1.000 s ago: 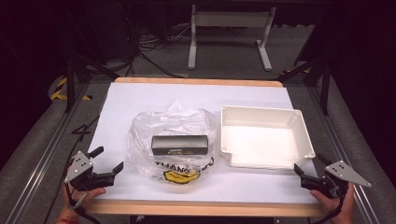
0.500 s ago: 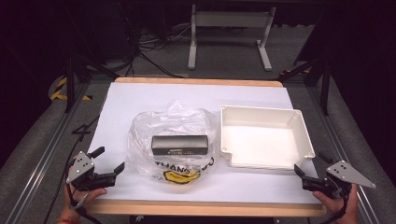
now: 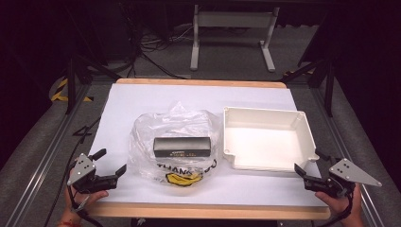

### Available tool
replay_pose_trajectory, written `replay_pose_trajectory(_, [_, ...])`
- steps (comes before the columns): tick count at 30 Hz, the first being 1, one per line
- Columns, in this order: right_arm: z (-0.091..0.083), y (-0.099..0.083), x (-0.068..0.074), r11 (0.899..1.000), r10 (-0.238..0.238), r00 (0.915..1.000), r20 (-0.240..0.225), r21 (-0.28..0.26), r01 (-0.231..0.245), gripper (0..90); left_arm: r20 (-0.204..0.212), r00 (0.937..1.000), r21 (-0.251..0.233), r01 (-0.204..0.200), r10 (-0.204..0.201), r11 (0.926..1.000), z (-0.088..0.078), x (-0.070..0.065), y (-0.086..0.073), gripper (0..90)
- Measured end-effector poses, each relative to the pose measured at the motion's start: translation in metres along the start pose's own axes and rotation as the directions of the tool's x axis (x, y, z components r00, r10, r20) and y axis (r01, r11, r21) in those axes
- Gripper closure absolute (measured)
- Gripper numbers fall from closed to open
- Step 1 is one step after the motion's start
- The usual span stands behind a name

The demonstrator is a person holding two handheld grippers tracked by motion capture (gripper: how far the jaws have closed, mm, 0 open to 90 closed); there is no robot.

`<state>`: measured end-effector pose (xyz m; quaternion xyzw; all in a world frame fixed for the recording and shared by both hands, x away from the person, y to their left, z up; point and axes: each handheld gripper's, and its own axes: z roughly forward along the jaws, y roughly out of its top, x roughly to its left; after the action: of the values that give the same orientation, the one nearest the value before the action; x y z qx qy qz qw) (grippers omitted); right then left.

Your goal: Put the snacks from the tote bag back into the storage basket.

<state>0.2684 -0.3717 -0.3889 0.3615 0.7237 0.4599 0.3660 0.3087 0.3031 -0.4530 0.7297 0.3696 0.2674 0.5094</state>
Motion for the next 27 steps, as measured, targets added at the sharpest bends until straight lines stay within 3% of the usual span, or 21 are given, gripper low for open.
replay_pose_trajectory(7, [0.005, 0.007, 0.005, 1.000, -0.016, 0.9989, -0.045, 0.000, 0.016, 16.2, 0.007, 1.0000, -0.009, -0.001, 0.001, 1.0000, 0.001, -0.001, 0.000, 7.1])
replay_pose_trajectory(14, [0.014, 0.019, 0.016, 0.998, -0.069, 0.9925, -0.101, 0.003, 0.070, 20.9, 0.009, 1.0000, -0.011, 0.000, 0.000, 0.9999, 0.001, -0.001, 0.000, 7.1])
replay_pose_trajectory(20, [0.033, 0.031, 0.030, 0.990, -0.135, 0.9721, -0.192, 0.025, 0.142, 29.1, 0.015, 0.9999, -0.011, 0.001, -0.001, 0.9999, 0.001, -0.001, 0.000, 7.1])
replay_pose_trajectory(24, [0.041, 0.039, 0.035, 0.987, -0.160, 0.9707, -0.179, 0.002, 0.163, 29.1, 0.017, 0.9999, -0.006, 0.001, -0.001, 1.0000, 0.002, -0.002, 0.000, 7.1])
replay_pose_trajectory(27, [0.052, 0.052, 0.042, 0.980, -0.199, 0.9630, -0.182, -0.036, 0.196, 26.5, 0.014, 0.9999, -0.001, 0.001, -0.001, 1.0000, 0.002, -0.002, 0.000, 7.1])
